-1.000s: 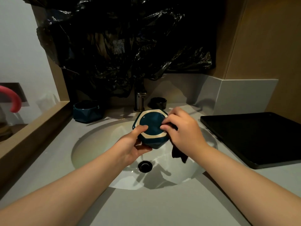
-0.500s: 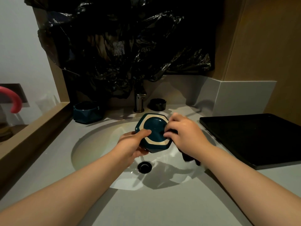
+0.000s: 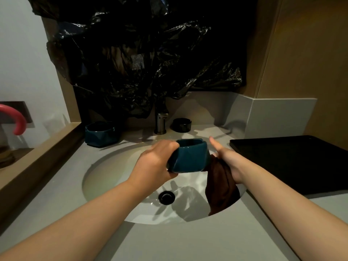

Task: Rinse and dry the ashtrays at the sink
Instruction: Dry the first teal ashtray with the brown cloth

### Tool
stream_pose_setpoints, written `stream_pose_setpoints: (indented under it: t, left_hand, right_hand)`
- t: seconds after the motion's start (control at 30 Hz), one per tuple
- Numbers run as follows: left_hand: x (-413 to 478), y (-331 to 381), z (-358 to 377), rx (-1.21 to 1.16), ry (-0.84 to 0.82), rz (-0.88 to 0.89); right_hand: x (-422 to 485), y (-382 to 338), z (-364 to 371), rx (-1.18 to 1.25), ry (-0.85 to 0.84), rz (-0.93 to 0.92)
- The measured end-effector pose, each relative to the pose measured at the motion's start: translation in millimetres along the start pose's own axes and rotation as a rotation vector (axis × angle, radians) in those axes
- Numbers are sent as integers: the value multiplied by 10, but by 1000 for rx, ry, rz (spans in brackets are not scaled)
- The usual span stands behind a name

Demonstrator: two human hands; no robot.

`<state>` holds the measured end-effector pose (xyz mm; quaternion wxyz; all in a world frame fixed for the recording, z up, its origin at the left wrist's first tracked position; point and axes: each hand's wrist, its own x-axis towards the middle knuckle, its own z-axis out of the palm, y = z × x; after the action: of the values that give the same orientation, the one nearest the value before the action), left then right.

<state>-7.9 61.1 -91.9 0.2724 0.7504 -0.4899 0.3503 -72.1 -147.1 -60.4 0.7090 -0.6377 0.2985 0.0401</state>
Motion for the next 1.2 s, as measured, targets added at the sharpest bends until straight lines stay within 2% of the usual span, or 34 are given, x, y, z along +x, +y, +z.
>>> stream_pose_setpoints:
  t: [0.07,0.2,0.3,0.4,0.47,0.53,0.6,0.67,0.73,0.8,0.87,0.97,1.2]
  left_hand:
    - [9,-22,23,3,20,142]
    - [37,-52,7,63,49,329]
    - [56,-69,-16,64,47,336]
    - [60,-78,-30,47,33,303]
    - [58,-76,-11,44,27,284]
    - [51,-61,11,-36,-21,119]
    - [42,-56,10,-207,-113,-213]
    - [36,-64,-12,-510,-194,-601]
    - [47,-129,8,-862,-132,-948]
    - [88,-148,-7,-1161,-164,-1238]
    - [76,-162,1,-1326,-342,-1310]
    - [61,-138,-39,-1350,-553,-1242]
    - [25,-75,-100,-1477,-599,-1282]
  right_hand:
    - [-24,-1,27,76,-113,-19]
    - [-149,16,50,21,-250,-41]
    - [-253,-33,-7,-12,-308,-90]
    - [-295,-51,-27,-95,-308,-141]
    - [-277,-29,8,-63,-303,-159]
    - [-234,-7,31,-18,-286,-180]
    - [-212,-2,29,-37,-271,-207]
    - [-194,-3,9,-89,-243,-210]
    - [-178,-3,-12,-149,-225,-203]
    - [-161,-3,-24,-195,-219,-196]
    - [-155,-6,-18,-235,-222,-182]
    - [-152,4,10,-282,-265,-161]
    - [-180,22,-8,-357,-353,-150]
